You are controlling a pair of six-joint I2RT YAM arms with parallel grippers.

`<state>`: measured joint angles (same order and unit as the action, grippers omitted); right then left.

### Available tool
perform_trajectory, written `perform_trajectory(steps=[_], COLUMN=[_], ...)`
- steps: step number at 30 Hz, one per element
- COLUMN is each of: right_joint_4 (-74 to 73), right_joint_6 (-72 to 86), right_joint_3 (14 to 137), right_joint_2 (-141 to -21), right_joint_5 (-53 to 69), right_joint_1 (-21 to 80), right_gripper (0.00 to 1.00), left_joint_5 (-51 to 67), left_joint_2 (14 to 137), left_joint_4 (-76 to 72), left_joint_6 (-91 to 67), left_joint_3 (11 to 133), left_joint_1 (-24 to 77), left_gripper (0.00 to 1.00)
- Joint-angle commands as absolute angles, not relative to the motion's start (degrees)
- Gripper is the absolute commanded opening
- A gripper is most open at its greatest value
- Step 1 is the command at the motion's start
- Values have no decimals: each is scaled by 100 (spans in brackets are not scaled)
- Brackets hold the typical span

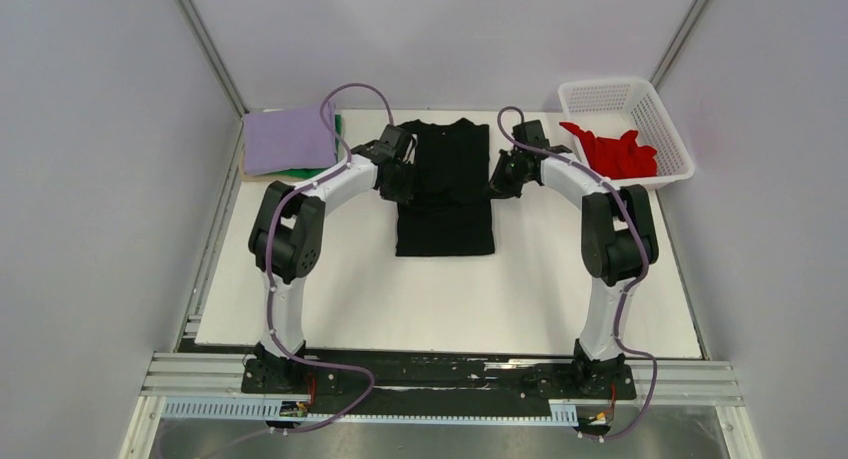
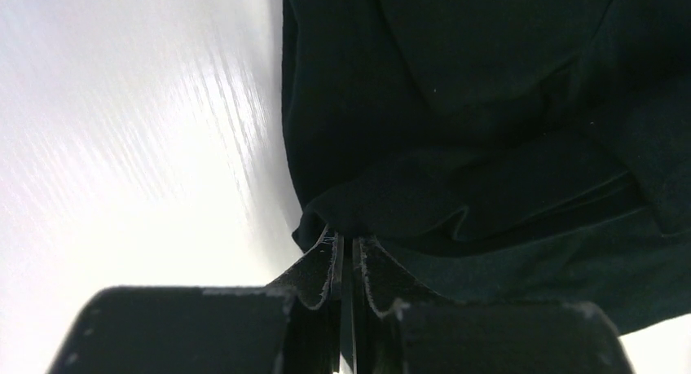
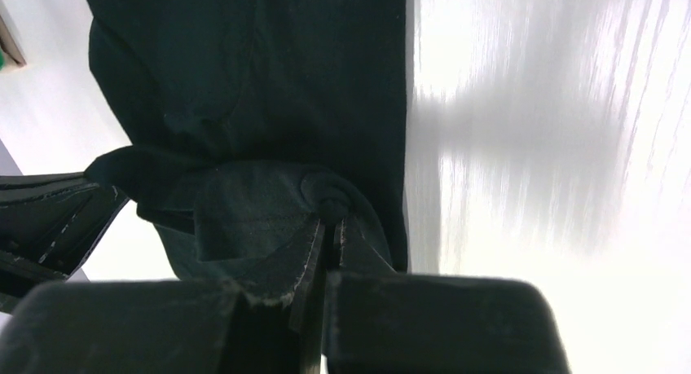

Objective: Fold and stack the t-shirts
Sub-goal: Fold the folded rectangular tshirt in 1/3 of the way

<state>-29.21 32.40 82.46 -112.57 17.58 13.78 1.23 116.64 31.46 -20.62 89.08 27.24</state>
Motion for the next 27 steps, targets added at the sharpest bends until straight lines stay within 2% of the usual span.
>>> perform_trajectory(steps=[1,3,4,5,7,8,10,12,20,22,27], right_joint_4=[-2625,-2607,-2600,-2599,-2603,-2607,-2590,-2570,-2402,-2338,-2271], right_joint_6=[3182,3200,3215,3217,3239,3249,3241,3183,2942,2817,2911], right_joint_3=[8730,8862,8921,9002,9100,9086,8949,8733,7375,7192,6776], right_joint_2=[-11485,-11564,-11611,-11650,-11651,-11610,-11446,-11228,-10170,-9983,-9772], right_joint_5=[1738,1741,1752,1774,1922,1981,1999,2014,1923,1944,2087], right_joint_1=[1286,1239,1222,1203,1150,1137,1147,1143,1233,1328,1479], right_gripper=[0,3,8,20,53,63,79,86,91,99,100], left_joint_5=[101,142,141,130,114,110,124,192,525,686,1138], left_joint_2=[11846,11961,12030,12078,12097,12074,11901,11602,10284,9955,9471], left_joint_4=[2938,2935,2935,2935,2977,3010,2949,2805,2565,2450,2215], left_joint_6=[-1920,-1905,-1902,-1900,-1922,-1941,-1980,-2018,-2391,-2530,-2917], left_joint_3=[9386,9533,9583,9675,9853,9927,9871,9631,8011,7522,6550], left_joint_1=[2594,2559,2536,2520,2469,2435,2411,2408,2408,2402,2444], left_gripper=[9,13,21,25,44,69,96,99,100,100,100])
